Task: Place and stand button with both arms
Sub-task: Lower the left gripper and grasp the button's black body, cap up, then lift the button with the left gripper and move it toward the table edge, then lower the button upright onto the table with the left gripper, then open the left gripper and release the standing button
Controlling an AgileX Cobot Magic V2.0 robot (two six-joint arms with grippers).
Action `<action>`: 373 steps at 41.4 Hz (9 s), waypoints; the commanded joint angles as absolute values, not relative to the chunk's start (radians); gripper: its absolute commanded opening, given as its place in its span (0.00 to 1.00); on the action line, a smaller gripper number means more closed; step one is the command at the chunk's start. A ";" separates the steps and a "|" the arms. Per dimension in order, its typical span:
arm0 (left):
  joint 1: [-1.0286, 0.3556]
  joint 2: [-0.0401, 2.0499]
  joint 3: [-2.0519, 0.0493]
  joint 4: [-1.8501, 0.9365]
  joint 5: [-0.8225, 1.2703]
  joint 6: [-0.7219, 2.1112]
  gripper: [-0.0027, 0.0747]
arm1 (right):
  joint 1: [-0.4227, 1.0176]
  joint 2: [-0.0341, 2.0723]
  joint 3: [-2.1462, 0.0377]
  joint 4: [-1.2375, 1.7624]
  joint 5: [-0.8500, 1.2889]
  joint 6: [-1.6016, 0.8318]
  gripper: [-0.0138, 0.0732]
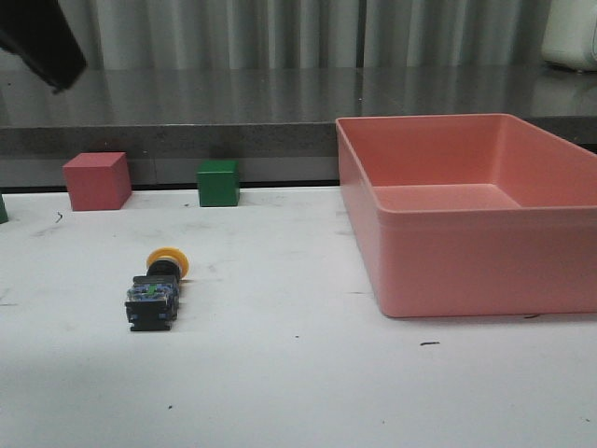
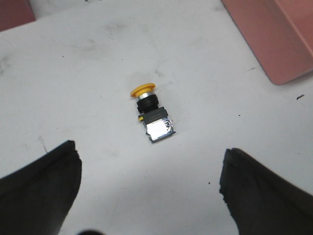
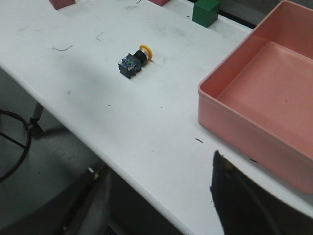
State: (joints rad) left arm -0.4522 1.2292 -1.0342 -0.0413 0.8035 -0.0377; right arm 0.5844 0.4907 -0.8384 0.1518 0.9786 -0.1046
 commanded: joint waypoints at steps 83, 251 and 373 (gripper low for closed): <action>-0.496 1.976 -1.416 0.129 0.791 -0.624 0.25 | 0.583 0.495 -0.862 0.163 0.914 -0.110 0.70; 0.009 1.890 -0.481 0.383 -1.358 -0.188 0.24 | 0.583 0.495 -0.862 0.163 0.914 -0.110 0.70; -0.825 0.637 -0.755 0.352 0.911 -0.455 0.63 | 0.583 0.495 -0.862 0.163 0.914 -0.110 0.70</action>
State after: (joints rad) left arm -0.7857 0.6742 -0.7162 0.3663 0.9373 -0.4599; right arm 0.5844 0.4907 -0.8384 0.1518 0.9786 -0.1054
